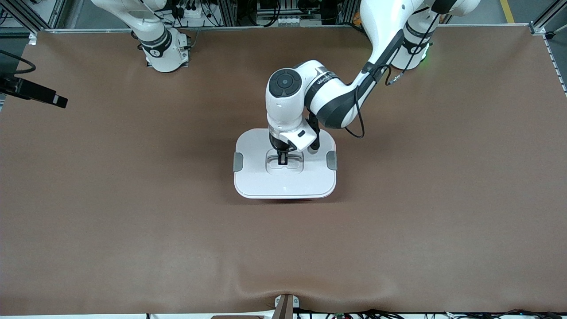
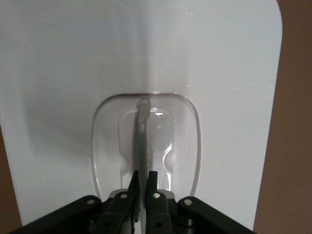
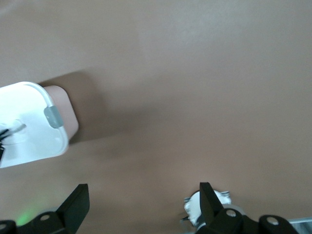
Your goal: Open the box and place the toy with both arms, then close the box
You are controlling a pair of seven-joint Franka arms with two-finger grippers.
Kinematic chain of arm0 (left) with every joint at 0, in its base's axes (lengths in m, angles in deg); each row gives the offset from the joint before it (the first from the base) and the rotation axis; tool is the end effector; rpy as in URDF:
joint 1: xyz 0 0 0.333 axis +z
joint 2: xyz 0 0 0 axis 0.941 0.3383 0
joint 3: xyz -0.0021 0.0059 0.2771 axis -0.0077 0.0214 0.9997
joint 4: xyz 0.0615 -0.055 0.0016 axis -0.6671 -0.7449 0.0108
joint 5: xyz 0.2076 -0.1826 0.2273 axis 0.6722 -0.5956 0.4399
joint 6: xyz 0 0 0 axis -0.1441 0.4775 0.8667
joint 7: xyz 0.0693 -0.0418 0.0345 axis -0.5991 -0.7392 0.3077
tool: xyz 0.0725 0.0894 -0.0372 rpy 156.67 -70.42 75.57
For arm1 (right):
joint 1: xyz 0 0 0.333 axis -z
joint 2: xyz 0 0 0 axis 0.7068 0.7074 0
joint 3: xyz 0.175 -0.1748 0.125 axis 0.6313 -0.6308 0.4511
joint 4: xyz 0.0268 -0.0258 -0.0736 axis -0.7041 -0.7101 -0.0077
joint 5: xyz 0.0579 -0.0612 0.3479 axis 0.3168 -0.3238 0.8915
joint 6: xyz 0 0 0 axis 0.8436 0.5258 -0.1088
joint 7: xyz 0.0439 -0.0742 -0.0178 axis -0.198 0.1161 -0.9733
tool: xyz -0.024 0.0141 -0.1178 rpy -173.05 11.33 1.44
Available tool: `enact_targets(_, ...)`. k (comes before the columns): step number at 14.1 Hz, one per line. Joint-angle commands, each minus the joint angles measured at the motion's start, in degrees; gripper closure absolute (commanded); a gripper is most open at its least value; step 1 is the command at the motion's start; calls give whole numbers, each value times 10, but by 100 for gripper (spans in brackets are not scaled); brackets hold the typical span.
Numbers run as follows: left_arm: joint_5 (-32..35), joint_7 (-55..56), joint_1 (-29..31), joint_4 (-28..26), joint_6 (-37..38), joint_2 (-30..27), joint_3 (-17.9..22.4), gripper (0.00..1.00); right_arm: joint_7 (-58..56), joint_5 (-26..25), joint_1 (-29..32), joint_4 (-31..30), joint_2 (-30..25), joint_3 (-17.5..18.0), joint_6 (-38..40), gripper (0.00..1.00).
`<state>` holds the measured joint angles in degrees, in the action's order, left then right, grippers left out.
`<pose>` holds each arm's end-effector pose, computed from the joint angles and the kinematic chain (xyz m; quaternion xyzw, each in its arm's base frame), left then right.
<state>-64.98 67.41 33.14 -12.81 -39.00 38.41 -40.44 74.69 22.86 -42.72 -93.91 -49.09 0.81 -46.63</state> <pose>0.4740 -0.4884 0.3244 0.7071 0.7056 0.0160 0.0445 0.5165 0.0100 0.6354 -0.9872 0.1124 0.0996 0.0547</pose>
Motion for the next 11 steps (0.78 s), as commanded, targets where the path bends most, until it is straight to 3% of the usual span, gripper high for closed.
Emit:
enact_targets(1, 15, 16, -11, 11, 9, -1, 9, 100, -42, -24, -9, -23, -25, 1, 2, 0)
enact_targets(7, 15, 12, -6, 5, 23, -11, 8, 100, -122, -70, -15, -115, -88, 1, -34, 0)
enact_targets(11, 16, 12, -7, 3, 27, -11, 8, 100, -186, -92, -12, -215, -154, 1, -102, 0)
